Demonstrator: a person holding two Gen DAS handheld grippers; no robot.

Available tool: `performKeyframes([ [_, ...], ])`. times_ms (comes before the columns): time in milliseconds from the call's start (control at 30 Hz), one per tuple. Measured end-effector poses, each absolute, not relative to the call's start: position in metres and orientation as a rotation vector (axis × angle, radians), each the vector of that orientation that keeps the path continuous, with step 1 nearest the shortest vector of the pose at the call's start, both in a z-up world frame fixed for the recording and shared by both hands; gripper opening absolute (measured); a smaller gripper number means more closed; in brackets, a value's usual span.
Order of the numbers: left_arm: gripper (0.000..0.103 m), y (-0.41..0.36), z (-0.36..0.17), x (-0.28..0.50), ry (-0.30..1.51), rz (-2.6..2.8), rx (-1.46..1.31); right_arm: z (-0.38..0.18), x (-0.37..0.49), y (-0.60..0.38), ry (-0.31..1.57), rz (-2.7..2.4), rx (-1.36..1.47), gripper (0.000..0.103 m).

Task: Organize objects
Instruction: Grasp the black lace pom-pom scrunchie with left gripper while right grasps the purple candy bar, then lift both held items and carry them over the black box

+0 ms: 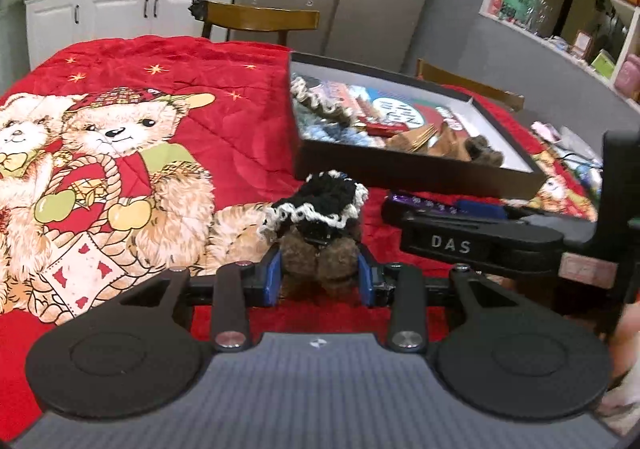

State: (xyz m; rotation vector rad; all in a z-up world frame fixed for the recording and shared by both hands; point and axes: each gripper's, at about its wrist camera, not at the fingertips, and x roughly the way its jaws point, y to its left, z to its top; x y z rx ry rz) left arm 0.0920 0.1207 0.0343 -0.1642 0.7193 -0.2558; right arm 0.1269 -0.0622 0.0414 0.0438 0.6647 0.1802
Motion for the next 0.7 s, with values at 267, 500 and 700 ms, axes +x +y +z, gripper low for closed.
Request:
performKeyframes([
  [267, 0.043, 0.130, 0.048, 0.099, 0.742, -0.349, -0.218, 0.061, 0.125, -0.079, 0.643, 0.172, 0.119, 0.080],
  [500, 0.043, 0.131, 0.036, 0.112, 0.841, -0.423, -0.225, 0.079, 0.122, -0.092, 0.629, 0.169, 0.149, 0.080],
  [700, 0.043, 0.111, 0.058, 0.084, 0.743, -0.395, -0.108, 0.097, 0.118, -0.101, 0.604, 0.185, 0.188, 0.080],
])
